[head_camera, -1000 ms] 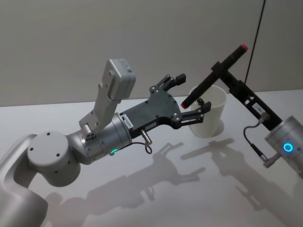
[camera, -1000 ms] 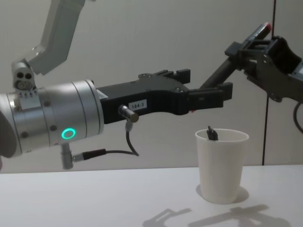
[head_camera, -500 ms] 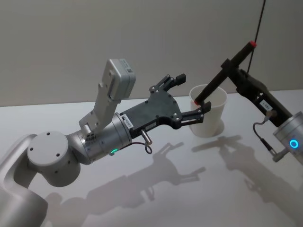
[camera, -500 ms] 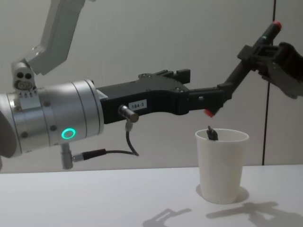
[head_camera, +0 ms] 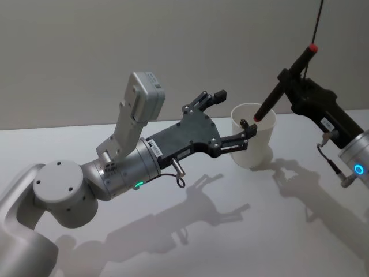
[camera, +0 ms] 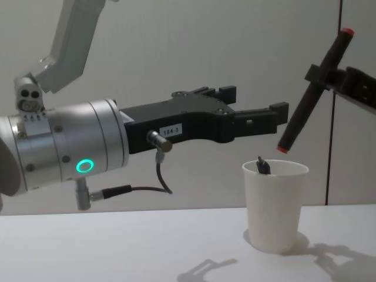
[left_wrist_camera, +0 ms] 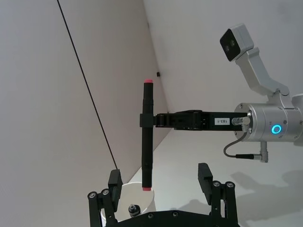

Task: Place the pen into the pen holder.

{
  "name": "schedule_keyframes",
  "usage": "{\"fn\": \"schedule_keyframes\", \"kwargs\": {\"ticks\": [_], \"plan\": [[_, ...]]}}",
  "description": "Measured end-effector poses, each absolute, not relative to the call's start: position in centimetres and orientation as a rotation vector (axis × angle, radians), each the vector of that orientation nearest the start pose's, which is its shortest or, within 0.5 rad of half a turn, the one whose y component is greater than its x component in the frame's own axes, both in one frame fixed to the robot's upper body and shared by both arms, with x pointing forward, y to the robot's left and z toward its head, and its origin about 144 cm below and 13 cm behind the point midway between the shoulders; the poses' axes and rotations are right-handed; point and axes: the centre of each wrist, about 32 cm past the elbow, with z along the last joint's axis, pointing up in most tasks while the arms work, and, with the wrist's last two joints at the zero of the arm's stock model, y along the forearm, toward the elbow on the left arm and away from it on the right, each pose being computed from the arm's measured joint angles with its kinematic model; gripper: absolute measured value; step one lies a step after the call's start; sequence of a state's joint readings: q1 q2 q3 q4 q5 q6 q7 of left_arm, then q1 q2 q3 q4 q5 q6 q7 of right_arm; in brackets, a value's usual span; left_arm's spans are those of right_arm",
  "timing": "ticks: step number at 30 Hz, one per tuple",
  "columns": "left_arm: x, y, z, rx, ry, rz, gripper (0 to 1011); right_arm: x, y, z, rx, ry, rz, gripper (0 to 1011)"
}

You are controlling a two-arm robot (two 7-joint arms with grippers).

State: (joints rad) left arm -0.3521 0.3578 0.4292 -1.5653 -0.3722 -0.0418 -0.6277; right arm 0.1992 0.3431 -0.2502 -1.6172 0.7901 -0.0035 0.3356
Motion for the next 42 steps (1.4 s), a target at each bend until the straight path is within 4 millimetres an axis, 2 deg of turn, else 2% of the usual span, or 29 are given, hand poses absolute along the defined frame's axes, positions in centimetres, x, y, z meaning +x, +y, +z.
{"fn": "schedule_keyframes", "kwargs": {"ticks": [24,42], "plan": [[52.5,20.5,123.5,-0.061,-0.229,0.542,1001,52.8,-24.2,121.1,0.164,-0.22,-1.08,189],[52.5,20.5,123.5,-0.061,-0.229,0.542,1001,53.9,-23.3,120.3,0.117,-0.287,-1.044,189]]}}
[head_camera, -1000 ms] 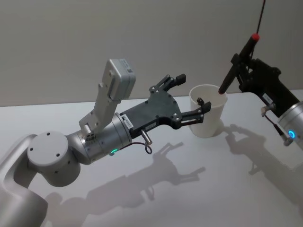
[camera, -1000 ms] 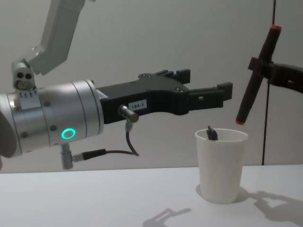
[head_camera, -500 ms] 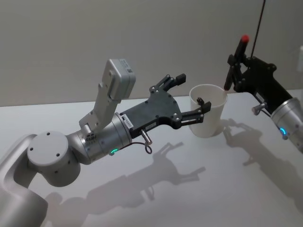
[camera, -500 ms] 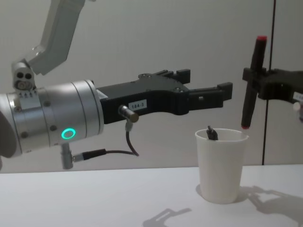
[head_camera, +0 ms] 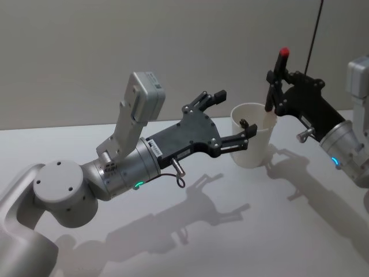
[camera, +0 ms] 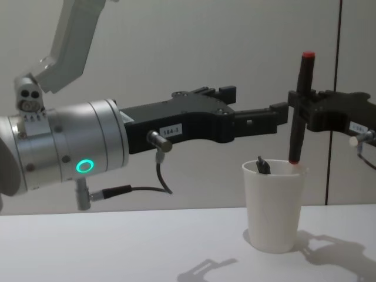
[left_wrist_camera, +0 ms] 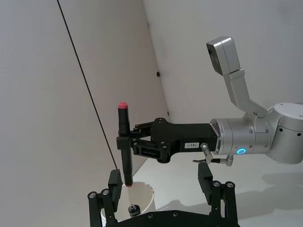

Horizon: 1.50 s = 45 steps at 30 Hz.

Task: Place the pen into the pen holder.

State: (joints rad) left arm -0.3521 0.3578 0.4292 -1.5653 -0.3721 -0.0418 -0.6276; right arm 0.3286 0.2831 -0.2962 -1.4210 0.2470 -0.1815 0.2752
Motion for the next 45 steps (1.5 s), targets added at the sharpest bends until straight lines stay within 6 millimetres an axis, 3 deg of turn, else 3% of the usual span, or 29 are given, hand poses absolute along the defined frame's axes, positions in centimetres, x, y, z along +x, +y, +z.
{"fn": "schedule_keyframes", "kwargs": {"ticks": [29,45], "plan": [[52.5,20.5,123.5,-0.061,-0.229,0.542,1001,54.1,-22.3,119.3,0.094,-0.232,-1.018,210],[52.5,20.5,123.5,-0.061,-0.229,0.542,1001,54.1,-22.0,118.8,0.077,-0.201,-1.013,697]]}}
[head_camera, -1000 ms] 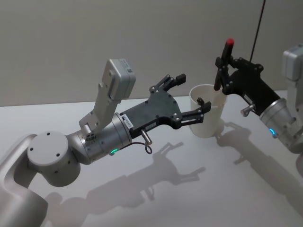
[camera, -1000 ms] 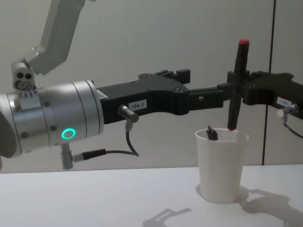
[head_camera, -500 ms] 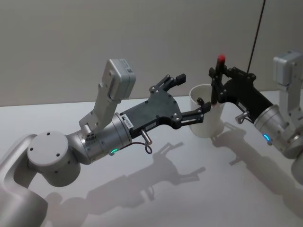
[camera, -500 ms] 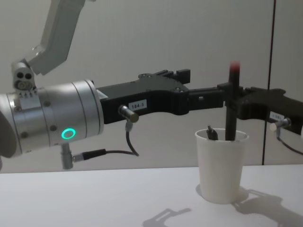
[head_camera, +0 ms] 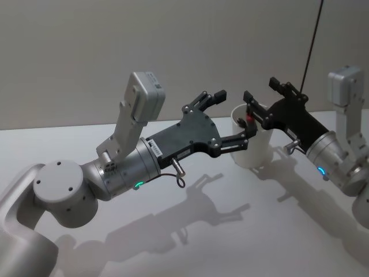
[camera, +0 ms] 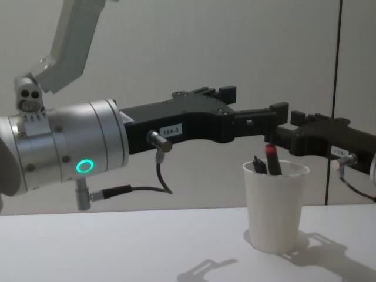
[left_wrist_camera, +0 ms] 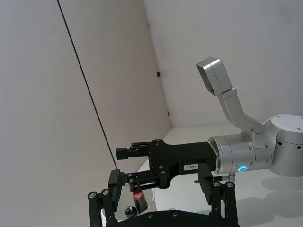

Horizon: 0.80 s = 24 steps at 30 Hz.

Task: Place the pen into the pen holder.

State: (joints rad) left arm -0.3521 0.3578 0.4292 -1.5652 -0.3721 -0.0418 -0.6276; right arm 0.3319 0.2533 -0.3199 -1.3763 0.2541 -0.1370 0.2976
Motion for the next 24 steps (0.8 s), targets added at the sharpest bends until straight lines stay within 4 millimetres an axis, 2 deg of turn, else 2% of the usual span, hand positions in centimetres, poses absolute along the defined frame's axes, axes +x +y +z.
{"fn": "schedule_keyframes", "kwargs": {"ticks": [2,8,9,11,24], "plan": [[52.5,20.5,123.5,-0.061,-0.229,0.542,1001,54.1,-22.0,118.8,0.076,-0.2,-1.012,779],[52.5,20.5,123.5,-0.061,-0.229,0.542,1001,54.0,-22.0,118.7,0.078,-0.196,-1.012,914],[52.5,20.5,123.5,-0.061,-0.229,0.542,1001,54.0,-22.0,118.8,0.081,-0.195,-1.012,968],[52.5,20.5,123.5,-0.061,-0.229,0.542,1001,54.0,-22.1,118.9,0.086,-0.194,-1.013,996],[52.5,20.5,123.5,-0.061,-0.229,0.542,1001,53.3,-23.5,120.1,0.145,-0.185,-1.038,1001]]}}
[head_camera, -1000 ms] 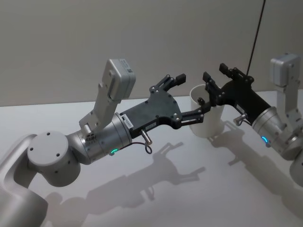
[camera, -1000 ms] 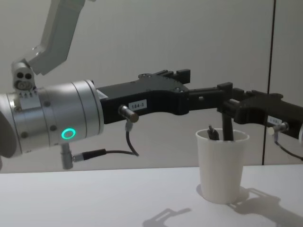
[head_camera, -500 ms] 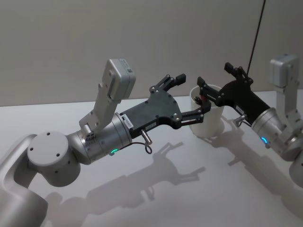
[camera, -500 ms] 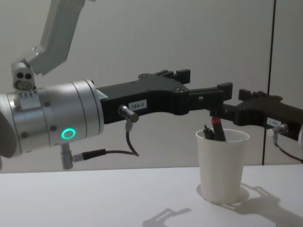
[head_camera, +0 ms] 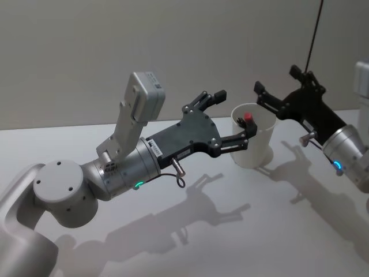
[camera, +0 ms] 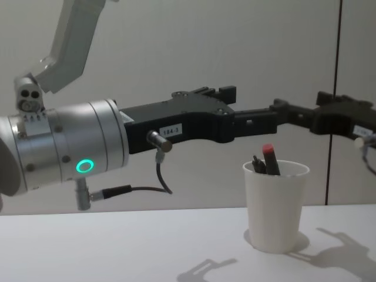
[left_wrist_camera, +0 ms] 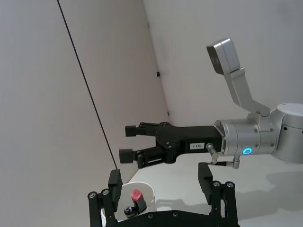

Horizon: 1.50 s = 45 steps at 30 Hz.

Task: Place the pen into the pen holder.

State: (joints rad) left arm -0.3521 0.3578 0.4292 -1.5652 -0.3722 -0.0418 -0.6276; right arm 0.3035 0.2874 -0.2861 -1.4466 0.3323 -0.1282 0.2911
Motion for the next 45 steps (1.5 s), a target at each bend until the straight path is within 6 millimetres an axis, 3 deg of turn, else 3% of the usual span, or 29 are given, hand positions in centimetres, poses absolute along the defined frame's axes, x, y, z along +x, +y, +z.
{"fn": "schedule_keyframes", "kwargs": {"ticks": [16,45], "plan": [[52.4,20.5,123.4,-0.057,-0.228,0.573,1001,52.1,-24.2,120.3,0.153,-0.169,-1.07,1001],[50.4,20.1,121.5,0.02,-0.24,0.917,1001,45.1,-23.8,118.9,0.038,-0.083,-1.216,1001]]}}
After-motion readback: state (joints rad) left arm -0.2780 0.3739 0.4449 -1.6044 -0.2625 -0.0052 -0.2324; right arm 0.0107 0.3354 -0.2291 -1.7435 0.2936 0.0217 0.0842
